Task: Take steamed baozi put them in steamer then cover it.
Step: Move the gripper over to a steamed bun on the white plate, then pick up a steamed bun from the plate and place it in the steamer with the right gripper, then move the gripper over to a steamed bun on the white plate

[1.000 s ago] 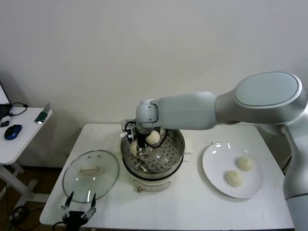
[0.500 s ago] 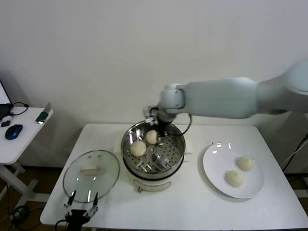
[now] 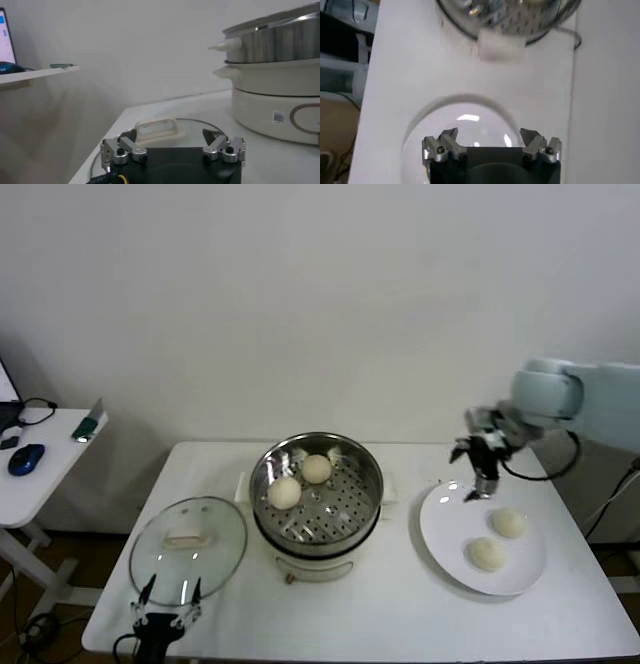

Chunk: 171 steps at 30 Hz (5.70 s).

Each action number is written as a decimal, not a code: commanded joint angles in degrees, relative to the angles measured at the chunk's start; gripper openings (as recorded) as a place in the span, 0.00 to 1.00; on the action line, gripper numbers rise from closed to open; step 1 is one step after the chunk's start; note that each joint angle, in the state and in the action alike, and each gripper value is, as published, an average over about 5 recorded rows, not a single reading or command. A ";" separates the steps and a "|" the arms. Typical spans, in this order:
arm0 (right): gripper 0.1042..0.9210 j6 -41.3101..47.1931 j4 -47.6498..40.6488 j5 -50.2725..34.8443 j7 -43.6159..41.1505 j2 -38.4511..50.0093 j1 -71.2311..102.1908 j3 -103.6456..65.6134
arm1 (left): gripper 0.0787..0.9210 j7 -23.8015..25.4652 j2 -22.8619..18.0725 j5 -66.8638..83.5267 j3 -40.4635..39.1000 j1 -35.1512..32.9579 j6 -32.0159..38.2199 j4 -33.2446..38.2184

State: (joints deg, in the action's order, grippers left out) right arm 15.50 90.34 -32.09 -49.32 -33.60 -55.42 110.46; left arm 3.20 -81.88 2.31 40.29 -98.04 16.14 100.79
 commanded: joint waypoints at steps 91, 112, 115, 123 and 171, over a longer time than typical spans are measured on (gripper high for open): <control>0.73 -25.77 -0.85 36.61 0.02 -43.13 15.93 -16.90 | 0.88 -0.60 -0.40 0.53 1.87 -1.03 0.70 0.38; 0.88 -21.53 -13.09 4.22 -11.46 -17.61 -8.53 -7.34 | 0.88 -0.51 -0.56 0.07 1.38 -0.98 0.62 0.69; 0.88 -20.55 -15.69 2.79 -12.74 -11.79 -10.72 -2.00 | 0.88 -0.46 -0.35 0.06 1.26 -0.76 0.56 0.68; 0.88 -14.69 -16.41 9.03 -11.02 1.61 -0.88 0.90 | 0.88 -0.37 0.07 0.31 1.39 -0.07 0.36 1.17; 0.79 -13.95 -40.53 23.98 -5.85 -5.46 45.46 -40.24 | 0.88 -0.34 -0.86 -0.18 2.14 -1.77 0.24 2.07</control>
State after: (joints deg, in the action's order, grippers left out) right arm 1.56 51.19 -8.65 -55.66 -38.57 -12.10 72.37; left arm 2.85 -82.78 2.19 42.44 -99.78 16.36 102.82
